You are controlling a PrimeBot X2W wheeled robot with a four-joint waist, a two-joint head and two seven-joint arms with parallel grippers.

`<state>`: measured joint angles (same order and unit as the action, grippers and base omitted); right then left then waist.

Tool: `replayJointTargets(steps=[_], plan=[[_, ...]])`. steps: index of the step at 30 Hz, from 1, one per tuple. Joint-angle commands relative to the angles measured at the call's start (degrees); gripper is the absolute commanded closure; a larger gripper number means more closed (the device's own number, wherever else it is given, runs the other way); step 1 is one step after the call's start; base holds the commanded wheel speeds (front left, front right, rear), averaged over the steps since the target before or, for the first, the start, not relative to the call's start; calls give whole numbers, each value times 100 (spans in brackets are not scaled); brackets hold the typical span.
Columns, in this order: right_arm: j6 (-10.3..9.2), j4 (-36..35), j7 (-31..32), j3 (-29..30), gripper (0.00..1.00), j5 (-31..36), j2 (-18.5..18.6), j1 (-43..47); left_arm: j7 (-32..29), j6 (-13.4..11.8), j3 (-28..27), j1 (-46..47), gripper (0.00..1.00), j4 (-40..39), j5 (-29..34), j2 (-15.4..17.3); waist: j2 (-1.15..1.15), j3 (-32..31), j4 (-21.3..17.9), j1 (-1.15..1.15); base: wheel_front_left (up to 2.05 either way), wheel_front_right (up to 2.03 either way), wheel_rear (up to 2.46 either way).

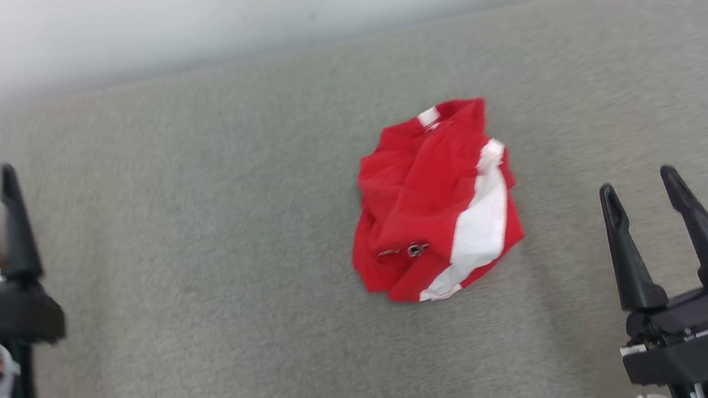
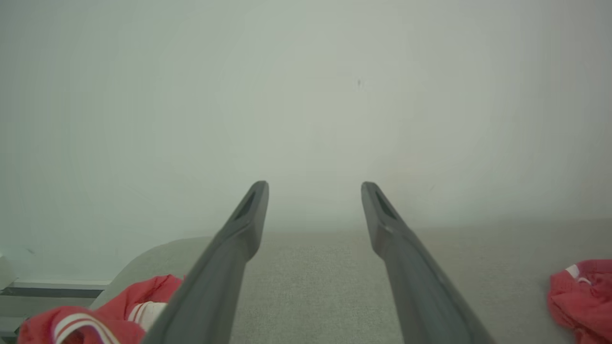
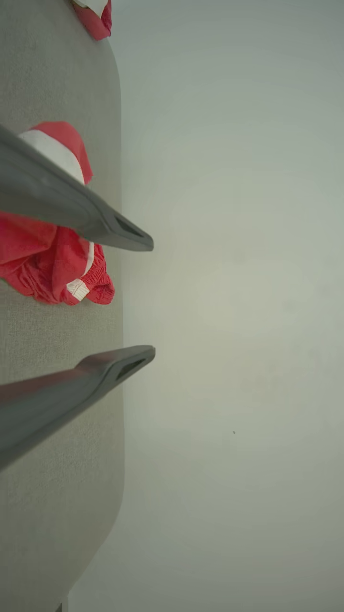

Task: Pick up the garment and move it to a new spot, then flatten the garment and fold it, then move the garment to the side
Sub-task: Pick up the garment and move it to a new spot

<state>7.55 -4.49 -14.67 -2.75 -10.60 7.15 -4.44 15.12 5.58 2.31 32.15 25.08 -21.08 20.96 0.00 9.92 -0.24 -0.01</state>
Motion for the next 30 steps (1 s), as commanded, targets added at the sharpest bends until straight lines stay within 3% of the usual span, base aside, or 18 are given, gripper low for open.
replayJointTargets(steps=[1, 14, 30], plan=[[-13, 41, -27, 18, 0, -46, -17, 84, 4, 8, -63, -238, 0, -164, 52, -80, 0, -324, -295, 1, 0, 0, 0], [-13, 408, -54, 157, 0, -118, -45, 373, 4, 33, -381, -1686, 0, -1474, 493, -625, 0, -649, -212, 1, 0, 0, 0], [-13, 729, -59, 237, 0, -201, -64, 552, 5, 84, -757, -3016, 0, -2098, 829, -1464, 0, -845, 26, 1, 0, 0, 0]])
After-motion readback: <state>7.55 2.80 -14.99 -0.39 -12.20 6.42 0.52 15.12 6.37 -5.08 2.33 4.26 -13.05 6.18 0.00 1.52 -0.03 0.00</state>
